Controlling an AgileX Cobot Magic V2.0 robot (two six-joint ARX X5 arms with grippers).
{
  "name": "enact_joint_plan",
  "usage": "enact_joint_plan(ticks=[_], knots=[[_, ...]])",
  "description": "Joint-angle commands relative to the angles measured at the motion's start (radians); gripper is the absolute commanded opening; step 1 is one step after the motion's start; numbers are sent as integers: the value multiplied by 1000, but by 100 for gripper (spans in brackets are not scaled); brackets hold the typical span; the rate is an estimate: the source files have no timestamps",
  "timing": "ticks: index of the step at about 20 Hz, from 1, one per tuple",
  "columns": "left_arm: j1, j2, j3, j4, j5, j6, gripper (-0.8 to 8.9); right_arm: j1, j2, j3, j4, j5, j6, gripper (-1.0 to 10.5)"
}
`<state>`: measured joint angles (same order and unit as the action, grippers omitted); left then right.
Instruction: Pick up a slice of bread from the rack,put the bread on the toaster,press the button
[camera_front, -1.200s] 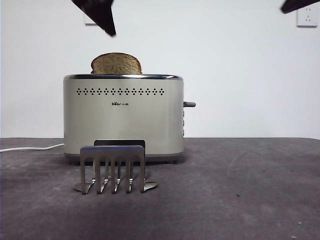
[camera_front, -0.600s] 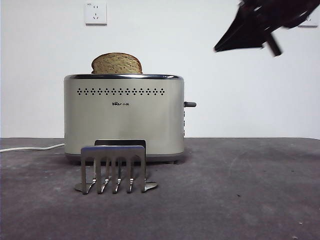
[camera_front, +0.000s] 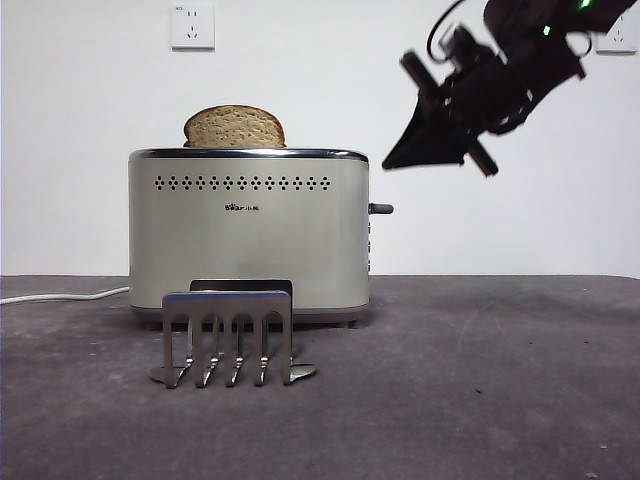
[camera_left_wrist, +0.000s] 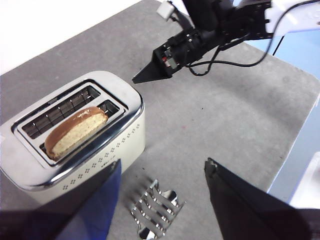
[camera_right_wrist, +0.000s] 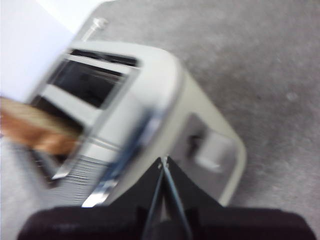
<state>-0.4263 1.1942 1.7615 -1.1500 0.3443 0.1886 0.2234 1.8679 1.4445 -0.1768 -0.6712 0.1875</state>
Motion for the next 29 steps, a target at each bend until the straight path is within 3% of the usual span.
enact_joint_plan(ticks=[1,3,12,19,29], knots=[[0,-4,-6,-18,4,-10,283,3,35,9,40,7,6,-13],[0,-4,-6,-22,4,-10,283,8,55,15,44,53,-3,-13],[0,-4,-6,-23,4,-10,283,19,117,15,102,79,-5,-13],[0,-4,-6,-36,3,-10,283,27,180,15,77,98,-6,-13],[0,-4,-6,-37,2,-9,283,28,251,15,-6,127,-66,-13]])
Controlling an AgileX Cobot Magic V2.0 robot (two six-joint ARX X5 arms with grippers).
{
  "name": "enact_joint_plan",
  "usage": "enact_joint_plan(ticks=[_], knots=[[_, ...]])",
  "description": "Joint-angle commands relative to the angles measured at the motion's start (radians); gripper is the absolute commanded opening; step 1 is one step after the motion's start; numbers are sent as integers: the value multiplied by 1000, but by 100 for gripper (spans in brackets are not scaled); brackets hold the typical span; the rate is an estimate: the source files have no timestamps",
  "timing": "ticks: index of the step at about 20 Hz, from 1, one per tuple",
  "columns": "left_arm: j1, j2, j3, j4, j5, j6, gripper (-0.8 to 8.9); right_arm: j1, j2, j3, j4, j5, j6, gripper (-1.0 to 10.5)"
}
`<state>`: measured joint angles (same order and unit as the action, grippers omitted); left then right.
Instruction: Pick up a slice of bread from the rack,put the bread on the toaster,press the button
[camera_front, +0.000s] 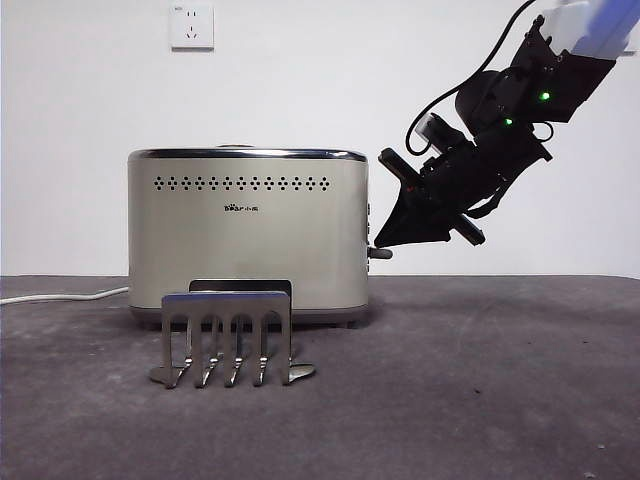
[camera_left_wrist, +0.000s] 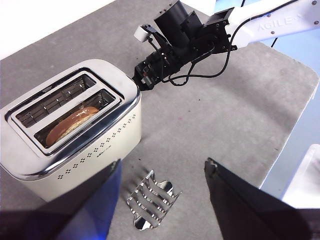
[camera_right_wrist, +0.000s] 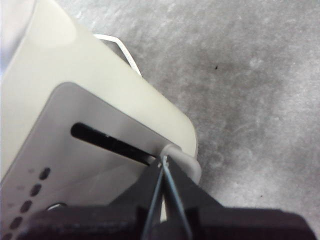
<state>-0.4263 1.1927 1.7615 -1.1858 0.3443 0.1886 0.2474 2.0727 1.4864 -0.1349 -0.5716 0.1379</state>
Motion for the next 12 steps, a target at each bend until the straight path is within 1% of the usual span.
enact_joint_plan(ticks=[1,12], knots=[[0,-2,-6,-1,2,-9,283,3,47,-27,-50,28,-16,-13],[0,-2,-6,-2,1,-9,283,3,47,-27,-55,28,-16,-13]])
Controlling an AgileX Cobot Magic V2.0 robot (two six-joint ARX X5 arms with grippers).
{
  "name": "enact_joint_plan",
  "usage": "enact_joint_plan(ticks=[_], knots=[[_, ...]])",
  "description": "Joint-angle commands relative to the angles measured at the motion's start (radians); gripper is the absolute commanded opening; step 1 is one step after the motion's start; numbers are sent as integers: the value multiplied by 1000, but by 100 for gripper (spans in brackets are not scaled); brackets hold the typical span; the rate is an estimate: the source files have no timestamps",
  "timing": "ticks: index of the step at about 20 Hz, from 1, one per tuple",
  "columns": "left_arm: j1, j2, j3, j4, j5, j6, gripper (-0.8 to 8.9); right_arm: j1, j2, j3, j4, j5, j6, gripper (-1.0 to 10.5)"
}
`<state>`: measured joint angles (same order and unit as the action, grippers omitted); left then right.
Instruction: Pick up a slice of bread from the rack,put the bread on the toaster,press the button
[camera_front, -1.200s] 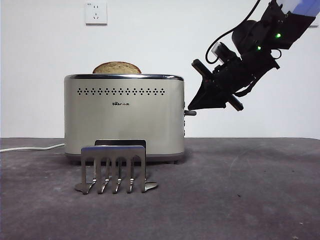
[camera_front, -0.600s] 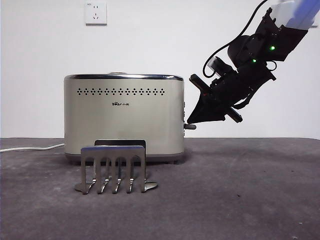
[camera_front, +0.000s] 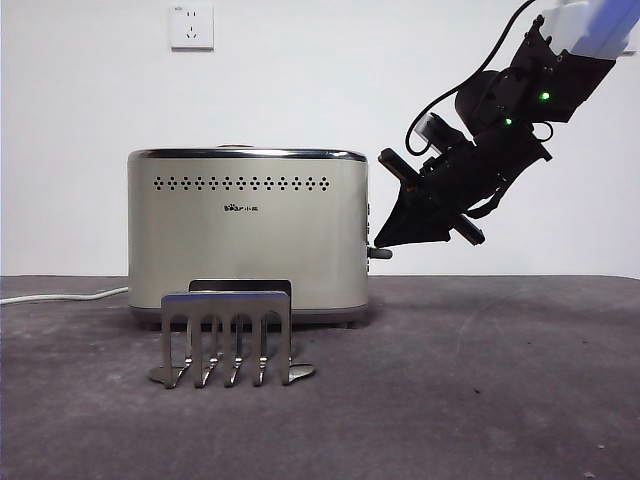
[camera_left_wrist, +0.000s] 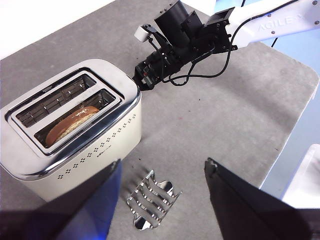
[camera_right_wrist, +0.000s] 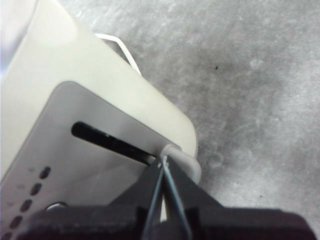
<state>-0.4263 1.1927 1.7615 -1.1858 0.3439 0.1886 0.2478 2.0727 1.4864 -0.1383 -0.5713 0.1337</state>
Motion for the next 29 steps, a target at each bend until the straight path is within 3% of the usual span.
enact_joint_plan(ticks=[1,9,16,20,25,29], knots=[[0,-2,-6,-3,1,-9,283,3,47,-27,-51,27,-12,-13],[0,-2,-6,-6,0,-9,283,1,16,-17,-50,23,-11,-12],[0,-2,-6,-5,-3,-6,283,-6,-242,-3,-84,29,-11,-12],[0,-2,-6,-6,-3,-5,283,-5,-462,-3,-294,27,-25,-12],[0,-2,-6,-26,-2,-5,283,12,-734,-3,-722,23,-189,-12],[0,-2,-6,-50,-2,-5,283,12,-859,-3,-923,23,-235,-12]])
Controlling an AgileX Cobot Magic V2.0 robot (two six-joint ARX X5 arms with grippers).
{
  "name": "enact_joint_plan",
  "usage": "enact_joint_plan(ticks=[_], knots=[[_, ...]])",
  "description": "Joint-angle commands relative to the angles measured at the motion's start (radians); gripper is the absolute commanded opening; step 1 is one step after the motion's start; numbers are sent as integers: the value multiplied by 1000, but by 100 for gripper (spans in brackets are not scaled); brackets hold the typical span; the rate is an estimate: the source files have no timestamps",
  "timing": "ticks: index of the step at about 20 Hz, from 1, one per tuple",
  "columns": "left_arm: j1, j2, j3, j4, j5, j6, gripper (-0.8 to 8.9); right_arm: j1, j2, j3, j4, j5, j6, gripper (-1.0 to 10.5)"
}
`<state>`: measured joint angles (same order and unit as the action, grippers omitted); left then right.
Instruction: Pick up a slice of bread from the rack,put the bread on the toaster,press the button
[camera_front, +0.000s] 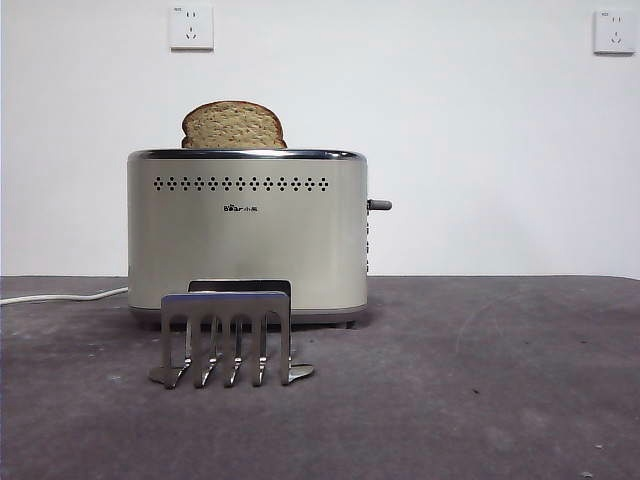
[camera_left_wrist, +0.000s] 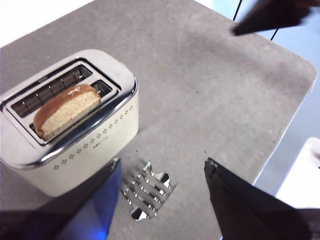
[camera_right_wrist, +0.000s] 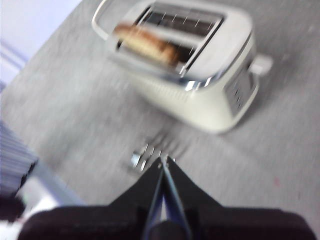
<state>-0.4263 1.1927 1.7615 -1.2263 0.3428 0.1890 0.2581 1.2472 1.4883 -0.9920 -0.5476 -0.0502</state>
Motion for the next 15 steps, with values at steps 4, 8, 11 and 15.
enact_joint_plan(ticks=[4,8,11,15], knots=[[0,-2,-6,-54,0,-6,282,2,-142,-5,-233,-1,-103,-12],[0,-2,-6,-76,0,-6,278,2,-191,-5,-287,-1,-124,-11],[0,-2,-6,-81,0,-6,100,2,-195,-5,-288,0,-124,1],[0,-2,-6,-80,-2,-6,-5,1,-194,-5,-289,0,-124,1]])
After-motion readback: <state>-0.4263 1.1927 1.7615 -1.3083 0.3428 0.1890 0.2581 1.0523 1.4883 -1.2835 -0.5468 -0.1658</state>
